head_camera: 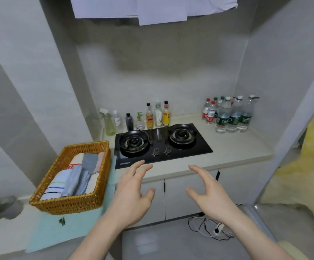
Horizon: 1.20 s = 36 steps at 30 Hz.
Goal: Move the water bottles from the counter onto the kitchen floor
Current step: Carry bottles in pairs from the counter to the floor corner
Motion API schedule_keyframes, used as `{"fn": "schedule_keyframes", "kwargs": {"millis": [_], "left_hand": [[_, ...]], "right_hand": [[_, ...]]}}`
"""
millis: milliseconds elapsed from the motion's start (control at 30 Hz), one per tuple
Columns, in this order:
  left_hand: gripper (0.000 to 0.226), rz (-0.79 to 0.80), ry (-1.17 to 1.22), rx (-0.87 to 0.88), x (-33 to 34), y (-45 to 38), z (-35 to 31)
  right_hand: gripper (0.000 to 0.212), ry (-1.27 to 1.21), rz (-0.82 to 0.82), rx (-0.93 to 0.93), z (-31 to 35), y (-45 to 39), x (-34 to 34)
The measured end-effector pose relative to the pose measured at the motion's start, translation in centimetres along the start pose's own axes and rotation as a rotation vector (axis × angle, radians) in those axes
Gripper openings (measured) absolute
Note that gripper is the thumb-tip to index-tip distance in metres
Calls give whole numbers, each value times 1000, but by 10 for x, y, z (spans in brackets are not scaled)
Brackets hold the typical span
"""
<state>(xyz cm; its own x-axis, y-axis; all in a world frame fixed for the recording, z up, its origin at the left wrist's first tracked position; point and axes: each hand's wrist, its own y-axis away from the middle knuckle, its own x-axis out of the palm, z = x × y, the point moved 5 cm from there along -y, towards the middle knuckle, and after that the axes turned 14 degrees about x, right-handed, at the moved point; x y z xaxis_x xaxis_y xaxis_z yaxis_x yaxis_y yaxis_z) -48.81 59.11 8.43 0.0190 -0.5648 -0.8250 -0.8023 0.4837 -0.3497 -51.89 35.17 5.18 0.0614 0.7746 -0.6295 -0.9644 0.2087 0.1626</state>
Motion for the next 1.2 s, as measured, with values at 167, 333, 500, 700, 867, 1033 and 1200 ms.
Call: {"fn": "schedule_keyframes", "kwargs": {"millis": [167, 333, 500, 700, 867, 1033, 1200], "left_hand": [[64, 20, 3, 60, 41, -83, -6], [62, 13, 50, 53, 80, -162, -20], [61, -16, 58, 3, 102, -225, -22], [61, -16, 35, -43, 123, -286, -3], [62, 11, 45, -39, 138, -342, 20], [63, 43, 79, -21, 159, -398, 43], [62, 59, 94, 25, 179, -448, 51]], "right_hand": [[62, -45, -68, 19, -24, -60, -48], [62, -20, -68, 10, -48, -131, -97], [61, 28, -74, -25, -52, -205, -142], [63, 26, -51, -41, -51, -282, -170], [62, -2, -71, -10, -58, -342, -184], [61, -20, -108, 53, -64, -389, -202], [59, 5, -169, 91, -77, -428, -224]]}}
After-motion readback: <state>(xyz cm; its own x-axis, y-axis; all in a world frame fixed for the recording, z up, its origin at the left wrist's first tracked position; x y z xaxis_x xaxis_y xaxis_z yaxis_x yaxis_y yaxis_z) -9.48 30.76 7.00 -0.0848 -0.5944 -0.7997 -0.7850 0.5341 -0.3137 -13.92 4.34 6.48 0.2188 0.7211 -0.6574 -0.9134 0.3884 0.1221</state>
